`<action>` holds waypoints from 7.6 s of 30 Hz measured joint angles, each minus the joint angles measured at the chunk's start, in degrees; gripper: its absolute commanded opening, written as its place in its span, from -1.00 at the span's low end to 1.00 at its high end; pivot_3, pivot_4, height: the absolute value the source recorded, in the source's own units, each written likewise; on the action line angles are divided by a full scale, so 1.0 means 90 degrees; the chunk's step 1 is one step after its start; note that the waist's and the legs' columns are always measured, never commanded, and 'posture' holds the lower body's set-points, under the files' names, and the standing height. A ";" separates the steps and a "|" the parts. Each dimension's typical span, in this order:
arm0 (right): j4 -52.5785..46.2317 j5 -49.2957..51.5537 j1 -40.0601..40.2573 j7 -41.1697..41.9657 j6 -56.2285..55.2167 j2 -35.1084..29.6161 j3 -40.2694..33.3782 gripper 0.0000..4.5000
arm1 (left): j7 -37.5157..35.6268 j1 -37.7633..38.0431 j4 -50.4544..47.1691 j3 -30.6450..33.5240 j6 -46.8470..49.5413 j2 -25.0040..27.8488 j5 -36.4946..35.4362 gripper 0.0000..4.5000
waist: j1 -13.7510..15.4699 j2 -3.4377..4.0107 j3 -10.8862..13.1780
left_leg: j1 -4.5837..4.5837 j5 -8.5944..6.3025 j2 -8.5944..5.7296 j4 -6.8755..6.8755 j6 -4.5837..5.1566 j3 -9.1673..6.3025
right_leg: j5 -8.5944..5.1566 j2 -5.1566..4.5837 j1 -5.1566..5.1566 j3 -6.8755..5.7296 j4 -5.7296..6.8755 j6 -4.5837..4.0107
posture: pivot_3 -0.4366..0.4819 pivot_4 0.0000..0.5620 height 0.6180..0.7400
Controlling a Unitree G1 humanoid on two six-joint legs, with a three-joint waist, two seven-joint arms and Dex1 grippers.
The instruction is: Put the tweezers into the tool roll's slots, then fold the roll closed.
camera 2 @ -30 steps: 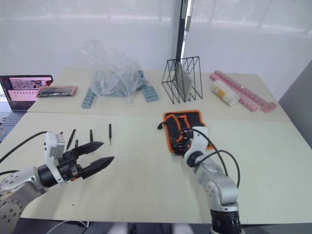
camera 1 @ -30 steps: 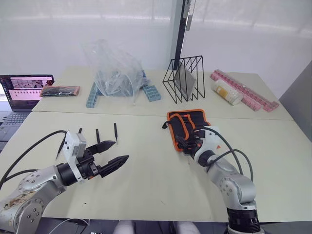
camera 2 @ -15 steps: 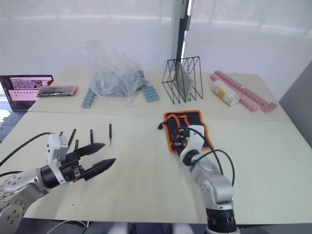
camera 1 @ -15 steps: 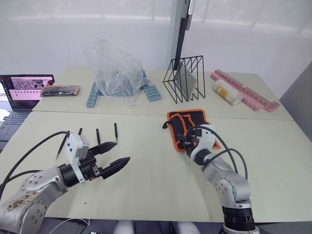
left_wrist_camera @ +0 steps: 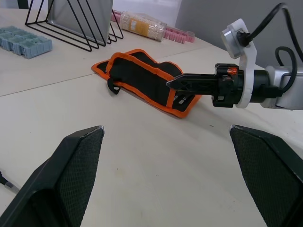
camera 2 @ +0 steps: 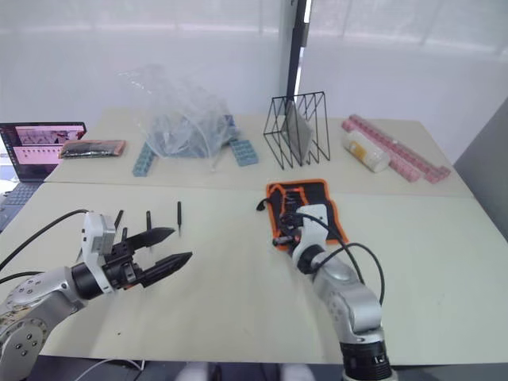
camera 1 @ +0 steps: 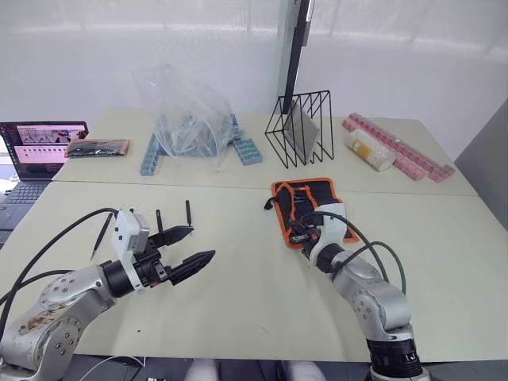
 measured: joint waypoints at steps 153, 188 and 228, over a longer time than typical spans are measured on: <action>-0.0147 0.1846 0.0656 0.3405 0.0237 -0.1175 0.0056 -0.98 | -0.2177 -0.3656 0.5421 -0.3441 -0.3091 -0.1328 0.4437 -1.00 | 0.0167 0.0003 -0.0041 | 0.0030 -0.0019 -0.0051 0.0019 0.0036 -0.0060 | -0.0022 0.0018 0.0116 0.0038 -0.0042 0.0041 | -0.05 -0.47 0.67; 0.4354 0.0552 0.2365 0.4183 -0.3885 -0.3059 -0.4051 1.00 | -0.1315 0.2500 0.4819 0.3734 -0.3240 0.0017 0.2193 0.99 | 0.0039 0.0003 -0.0016 | 0.0039 -0.0037 -0.0033 0.0006 0.0061 -0.0005 | -0.0070 0.0005 0.0089 0.0060 -0.0041 0.0058 | -0.05 -0.47 0.67; -0.1359 0.2167 0.0497 0.3904 0.0013 -0.3423 -0.1293 1.00 | 0.0855 -0.1174 0.5319 0.0856 -0.1489 0.0308 0.2997 0.99 | 0.0035 -0.0009 -0.0014 | 0.0033 -0.0037 -0.0037 0.0007 0.0061 -0.0022 | -0.0041 0.0015 0.0089 0.0058 -0.0034 0.0027 | -0.05 -0.47 0.67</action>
